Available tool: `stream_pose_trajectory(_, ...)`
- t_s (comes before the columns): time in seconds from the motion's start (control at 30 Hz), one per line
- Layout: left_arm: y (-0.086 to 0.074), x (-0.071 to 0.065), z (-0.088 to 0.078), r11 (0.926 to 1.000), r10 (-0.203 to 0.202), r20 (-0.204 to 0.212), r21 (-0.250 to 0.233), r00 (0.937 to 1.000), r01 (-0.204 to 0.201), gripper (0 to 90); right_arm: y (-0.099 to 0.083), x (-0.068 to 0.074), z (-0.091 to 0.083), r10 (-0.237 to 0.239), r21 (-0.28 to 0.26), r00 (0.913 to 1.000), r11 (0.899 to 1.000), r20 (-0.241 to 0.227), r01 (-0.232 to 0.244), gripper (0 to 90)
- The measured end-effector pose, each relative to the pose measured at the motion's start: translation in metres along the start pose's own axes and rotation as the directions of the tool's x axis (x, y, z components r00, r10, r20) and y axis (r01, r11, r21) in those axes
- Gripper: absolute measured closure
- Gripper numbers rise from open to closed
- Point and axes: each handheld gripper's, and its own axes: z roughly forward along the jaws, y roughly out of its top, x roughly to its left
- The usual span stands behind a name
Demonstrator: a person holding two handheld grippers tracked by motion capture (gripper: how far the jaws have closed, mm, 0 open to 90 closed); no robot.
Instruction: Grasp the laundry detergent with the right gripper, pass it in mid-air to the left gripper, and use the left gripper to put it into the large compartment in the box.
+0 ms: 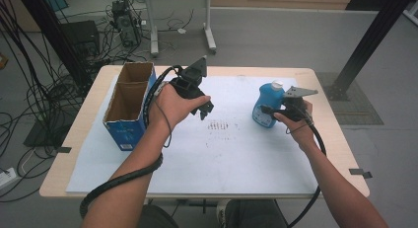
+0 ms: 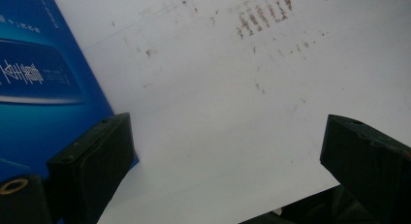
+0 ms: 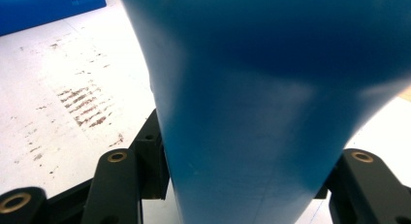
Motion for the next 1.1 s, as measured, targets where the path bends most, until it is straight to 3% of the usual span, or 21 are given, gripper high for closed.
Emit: stream_pose_trajectory(1.1,-0.0007,0.0005,-0.0043,1.0000,0.002,-0.003,-0.008,1.0000,-0.003,5.8,0.0002,-0.0003,0.0000,0.003,0.003,1.0000,1.000,-0.001,-0.003,43.3)
